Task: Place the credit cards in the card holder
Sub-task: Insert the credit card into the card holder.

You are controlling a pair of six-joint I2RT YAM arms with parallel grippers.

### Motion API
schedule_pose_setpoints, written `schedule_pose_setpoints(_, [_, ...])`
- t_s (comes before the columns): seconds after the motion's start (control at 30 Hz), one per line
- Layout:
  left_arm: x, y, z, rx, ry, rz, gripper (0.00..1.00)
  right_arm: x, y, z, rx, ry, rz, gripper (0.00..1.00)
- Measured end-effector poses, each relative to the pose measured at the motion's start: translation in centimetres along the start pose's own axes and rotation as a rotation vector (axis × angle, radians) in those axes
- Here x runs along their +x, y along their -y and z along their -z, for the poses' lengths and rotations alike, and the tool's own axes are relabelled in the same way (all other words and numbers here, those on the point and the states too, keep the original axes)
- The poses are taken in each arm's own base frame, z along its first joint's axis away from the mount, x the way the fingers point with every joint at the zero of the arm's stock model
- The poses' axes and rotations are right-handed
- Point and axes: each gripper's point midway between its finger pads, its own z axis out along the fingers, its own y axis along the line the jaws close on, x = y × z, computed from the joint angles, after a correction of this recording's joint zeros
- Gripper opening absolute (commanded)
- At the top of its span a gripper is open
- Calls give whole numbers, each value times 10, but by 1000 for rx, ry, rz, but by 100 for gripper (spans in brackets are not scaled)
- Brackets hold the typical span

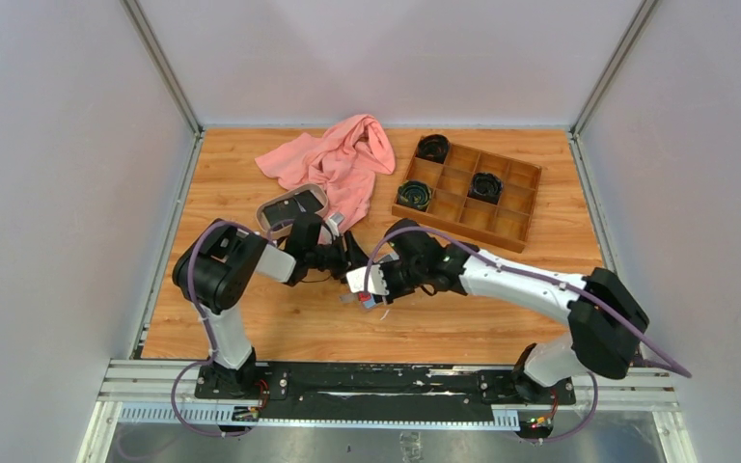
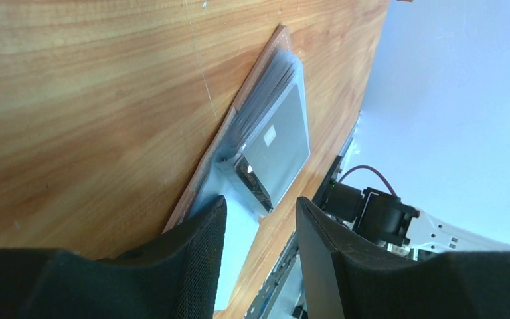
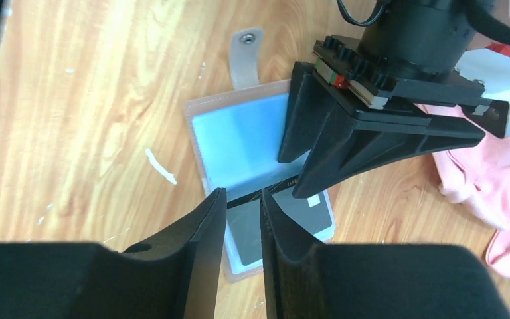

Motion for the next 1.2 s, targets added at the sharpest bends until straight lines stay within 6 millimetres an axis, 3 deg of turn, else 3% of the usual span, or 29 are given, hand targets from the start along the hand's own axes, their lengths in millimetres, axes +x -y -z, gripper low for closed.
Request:
schedule_pose_setpoints(0.1, [0,2,4,-11,19,-5,52,-13,-6,20,-67,83,-20,33])
schedule_pose_setpoints(0.3, [1,11,15,-10,56,-31,54,-12,-20,57,-141,161,-82,46])
schedule_pose_setpoints(0.47, [8,12,28,-12,83,-49,55,-15,-20,89,-115,228,-114,50])
schedule_pose_setpoints(0.67, [15,17,48,-11,132,-99,57,-3,-16,107,-94,262,-195,50])
schedule_pose_setpoints(1.07, [16,66,95,28,267,-369,61,13,-18,133,-60,274,-324,55])
schedule_pose_setpoints(1.2, [7,92,120,-29,325,-498,69,18,-13,148,-2,276,-360,60])
